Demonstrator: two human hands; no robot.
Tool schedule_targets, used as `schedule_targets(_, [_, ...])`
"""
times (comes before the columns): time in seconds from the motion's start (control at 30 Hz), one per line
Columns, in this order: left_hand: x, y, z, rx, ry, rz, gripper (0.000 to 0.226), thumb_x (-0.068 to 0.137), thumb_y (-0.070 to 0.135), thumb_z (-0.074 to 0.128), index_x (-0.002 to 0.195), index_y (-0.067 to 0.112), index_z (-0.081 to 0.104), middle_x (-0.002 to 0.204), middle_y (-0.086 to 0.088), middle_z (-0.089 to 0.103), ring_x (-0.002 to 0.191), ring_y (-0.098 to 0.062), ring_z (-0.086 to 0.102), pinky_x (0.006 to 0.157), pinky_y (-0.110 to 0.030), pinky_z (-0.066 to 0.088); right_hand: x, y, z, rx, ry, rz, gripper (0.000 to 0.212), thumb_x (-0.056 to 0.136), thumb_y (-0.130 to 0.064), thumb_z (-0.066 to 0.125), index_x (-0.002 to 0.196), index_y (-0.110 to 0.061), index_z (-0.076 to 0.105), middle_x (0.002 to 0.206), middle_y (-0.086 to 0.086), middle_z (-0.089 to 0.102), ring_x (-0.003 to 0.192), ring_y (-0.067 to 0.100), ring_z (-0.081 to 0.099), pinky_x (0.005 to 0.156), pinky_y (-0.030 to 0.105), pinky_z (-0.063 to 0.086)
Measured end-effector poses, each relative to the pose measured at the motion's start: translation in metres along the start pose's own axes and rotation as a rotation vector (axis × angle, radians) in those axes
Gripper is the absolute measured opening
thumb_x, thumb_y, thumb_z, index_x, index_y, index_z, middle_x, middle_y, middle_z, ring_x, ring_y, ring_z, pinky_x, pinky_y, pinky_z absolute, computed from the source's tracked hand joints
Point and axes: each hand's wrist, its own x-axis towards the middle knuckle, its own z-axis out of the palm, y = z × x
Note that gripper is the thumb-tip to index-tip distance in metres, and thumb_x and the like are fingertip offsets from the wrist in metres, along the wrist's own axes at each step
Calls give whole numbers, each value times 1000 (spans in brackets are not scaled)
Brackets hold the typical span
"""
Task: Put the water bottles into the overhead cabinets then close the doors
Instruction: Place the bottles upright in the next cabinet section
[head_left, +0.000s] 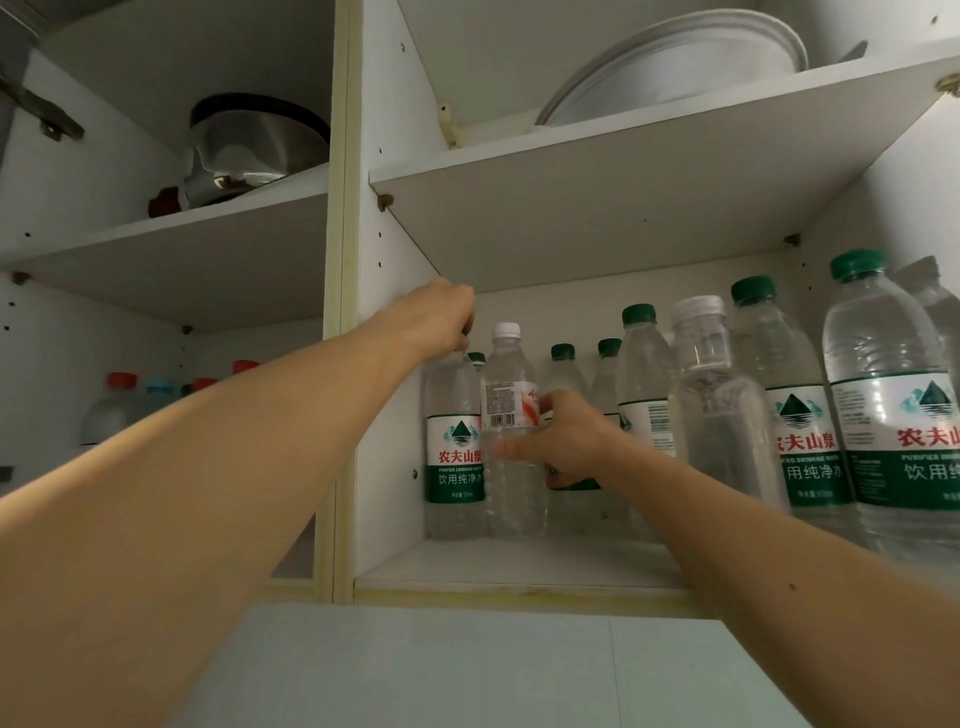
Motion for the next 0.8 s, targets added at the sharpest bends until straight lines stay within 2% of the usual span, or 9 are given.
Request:
schedule_targets(0.1, [-5, 0, -2, -13, -1, -15, 12, 94, 19, 68, 88, 12, 61, 110, -17, 61, 91, -30, 59, 76, -36, 46, -2, -1, 2, -68, 11, -31, 48, 70, -42, 89, 103, -29, 58, 105, -3, 70, 95, 19, 71, 75, 41, 64])
schedule_targets(0.2, [-13, 3, -4, -106, 38, -42, 22, 98, 25, 64, 109, 7, 69, 113, -15, 66, 93, -27, 62, 77, -36, 48, -9, -4, 1, -94, -3, -71, 41, 73, -43, 87, 103, -31, 61, 102, -6, 72, 94, 16, 72, 75, 37, 64])
schedule_targets(0.3, [-29, 8, -12, -282, 150, -24, 35, 100, 29, 61, 129, 10, 64, 129, -11, 65, 112, -25, 63, 96, -40, 52, -20, -11, -2, -191, 53, -105, 37, 77, -45, 82, 101, -33, 57, 98, -13, 67, 85, 4, 65, 62, 19, 51])
schedule_targets(0.37, [-41, 12, -19, -349, 226, 20, 35, 100, 29, 61, 130, 10, 63, 128, -10, 65, 114, -24, 63, 99, -41, 51, -31, -18, -6, -311, 185, -137, 50, 83, -46, 78, 124, -28, 56, 110, -8, 66, 77, -2, 55, 56, 13, 40])
schedule_targets(0.4, [-46, 14, -22, -375, 255, 41, 34, 100, 29, 61, 128, 10, 64, 126, -9, 66, 112, -23, 63, 98, -39, 52, -39, -22, -9, -367, 264, -178, 54, 87, -44, 76, 131, -21, 56, 117, -3, 66, 79, 0, 56, 58, 13, 42])
schedule_targets(0.5, [-60, 24, -27, -483, 306, 75, 33, 99, 28, 62, 126, 10, 64, 121, -8, 68, 105, -19, 64, 91, -31, 51, -73, -34, -22, -461, 478, -401, 31, 94, -31, 68, 120, -14, 65, 111, -1, 67, 92, 11, 63, 79, 30, 59])
schedule_targets(0.6, [-67, 40, -26, -613, 298, 91, 33, 98, 27, 64, 126, 10, 63, 118, -6, 67, 102, -16, 64, 90, -28, 51, -110, -42, -44, -539, 724, -582, 18, 92, -18, 65, 109, -14, 66, 102, -7, 60, 92, 12, 59, 81, 31, 56])
schedule_targets(0.7, [-68, 65, -16, -720, 231, 108, 37, 98, 31, 63, 130, 13, 58, 121, -2, 64, 103, -14, 61, 85, -26, 48, -137, -35, -69, -617, 826, -492, 36, 89, -18, 71, 122, -16, 58, 118, -3, 54, 112, 18, 52, 88, 29, 48])
schedule_targets(0.8, [-67, 92, -2, -792, 140, 108, 44, 97, 35, 64, 136, 17, 53, 127, 0, 60, 107, -13, 57, 89, -29, 47, -154, -17, -87, -696, 755, -230, 66, 86, -38, 77, 140, -20, 44, 136, 4, 47, 125, 25, 47, 96, 37, 48])
